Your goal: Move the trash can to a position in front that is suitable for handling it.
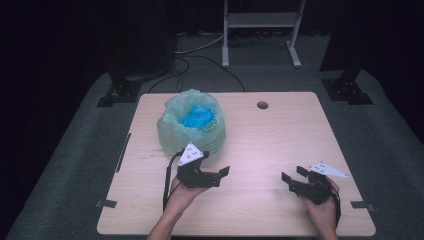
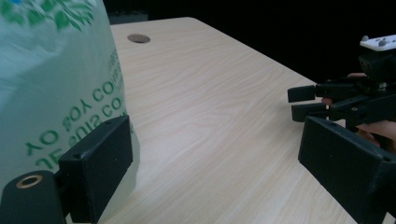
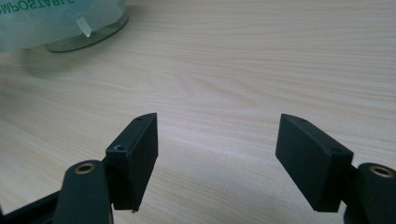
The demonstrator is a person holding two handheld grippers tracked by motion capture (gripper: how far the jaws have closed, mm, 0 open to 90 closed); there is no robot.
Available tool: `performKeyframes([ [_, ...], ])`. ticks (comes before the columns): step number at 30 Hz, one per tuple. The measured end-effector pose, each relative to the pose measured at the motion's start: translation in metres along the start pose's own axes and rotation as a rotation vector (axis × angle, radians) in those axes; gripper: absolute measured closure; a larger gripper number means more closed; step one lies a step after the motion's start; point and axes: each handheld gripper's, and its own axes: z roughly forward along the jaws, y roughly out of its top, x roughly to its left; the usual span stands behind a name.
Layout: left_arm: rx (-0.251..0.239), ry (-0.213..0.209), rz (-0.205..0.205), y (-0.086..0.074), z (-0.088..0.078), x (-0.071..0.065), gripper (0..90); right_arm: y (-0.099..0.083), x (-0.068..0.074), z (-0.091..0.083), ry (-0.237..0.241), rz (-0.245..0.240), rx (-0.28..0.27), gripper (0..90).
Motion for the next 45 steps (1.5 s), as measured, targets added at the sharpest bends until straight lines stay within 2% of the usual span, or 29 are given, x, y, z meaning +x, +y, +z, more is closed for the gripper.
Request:
performKeyframes([
  [4, -0.019, 0.028, 0.015, 0.009, -0.009, 0.002, 8.9, 0.0, -0.001, 0.0, 0.002, 0.005, -0.003, 29.2],
  [13, -0.071, 0.086, 0.005, 0.027, -0.03, 0.017, 8.9, 0.0, -0.002, 0.002, -0.002, 0.011, 0.003, 29.2],
  [18, -0.103, 0.156, 0.017, 0.042, -0.041, 0.03, 8.9, 0.0, -0.003, 0.003, -0.001, 0.016, 0.007, 29.2],
  [20, -0.117, 0.175, 0.008, 0.047, -0.043, 0.037, 8.9, 0.0, -0.002, 0.002, 0.0, 0.014, 0.006, 29.2],
  [23, -0.118, 0.221, 0.004, 0.054, -0.046, 0.047, 8.9, 0.0, -0.003, 0.002, -0.001, 0.013, 0.006, 29.2],
  [24, -0.118, 0.221, 0.004, 0.054, -0.046, 0.047, 8.9, 0.0, -0.003, 0.002, -0.002, 0.014, 0.006, 29.2],
  [25, -0.12, 0.262, -0.002, 0.058, -0.049, 0.055, 8.9, 0.0, -0.004, 0.002, -0.003, 0.016, 0.005, 29.2],
  [26, -0.124, 0.282, -0.01, 0.06, -0.049, 0.058, 8.9, 0.0, -0.004, 0.002, -0.004, 0.019, 0.003, 29.2],
  [27, -0.124, 0.282, -0.01, 0.06, -0.049, 0.058, 8.9, 0.0, -0.005, 0.001, -0.004, 0.022, 0.004, 29.2],
  [28, -0.132, 0.325, -0.021, 0.062, -0.051, 0.065, 8.9, 0.0, -0.005, 0.001, -0.004, 0.023, 0.002, 29.2],
  [31, -0.13, 0.348, -0.043, 0.063, -0.05, 0.073, 8.9, 0.0, -0.005, 0.001, -0.004, 0.024, 0.002, 29.2],
  [32, -0.124, 0.368, -0.061, 0.064, -0.048, 0.08, 8.8, 0.0, -0.005, 0.001, -0.009, 0.023, -0.001, 29.3],
  [33, -0.124, 0.368, -0.061, 0.064, -0.048, 0.08, 8.9, 0.0, -0.005, 0.001, -0.012, 0.021, -0.005, 29.3],
  [34, -0.113, 0.381, -0.069, 0.065, -0.046, 0.087, 8.9, 0.001, -0.005, 0.0, -0.012, 0.021, -0.006, 29.3],
  [39, -0.101, 0.4, -0.096, 0.068, -0.04, 0.1, 8.9, 0.0, -0.005, 0.001, -0.01, 0.027, -0.004, 29.3],
  [40, -0.089, 0.414, -0.111, 0.07, -0.037, 0.107, 8.9, 0.0, -0.005, 0.001, -0.01, 0.026, -0.004, 29.3],
  [43, -0.081, 0.436, -0.124, 0.07, -0.034, 0.113, 9.7, 0.0, -0.005, 0.001, -0.008, 0.021, -0.003, 29.9],
  [44, -0.066, 0.485, -0.104, 0.069, -0.031, 0.116, 12.4, 0.0, -0.005, 0.0, -0.008, 0.021, -0.004, 29.9],
  [45, -0.062, 0.496, -0.111, 0.069, -0.029, 0.119, 12.6, 0.0, -0.005, 0.0, -0.008, 0.022, -0.005, 29.9],
])
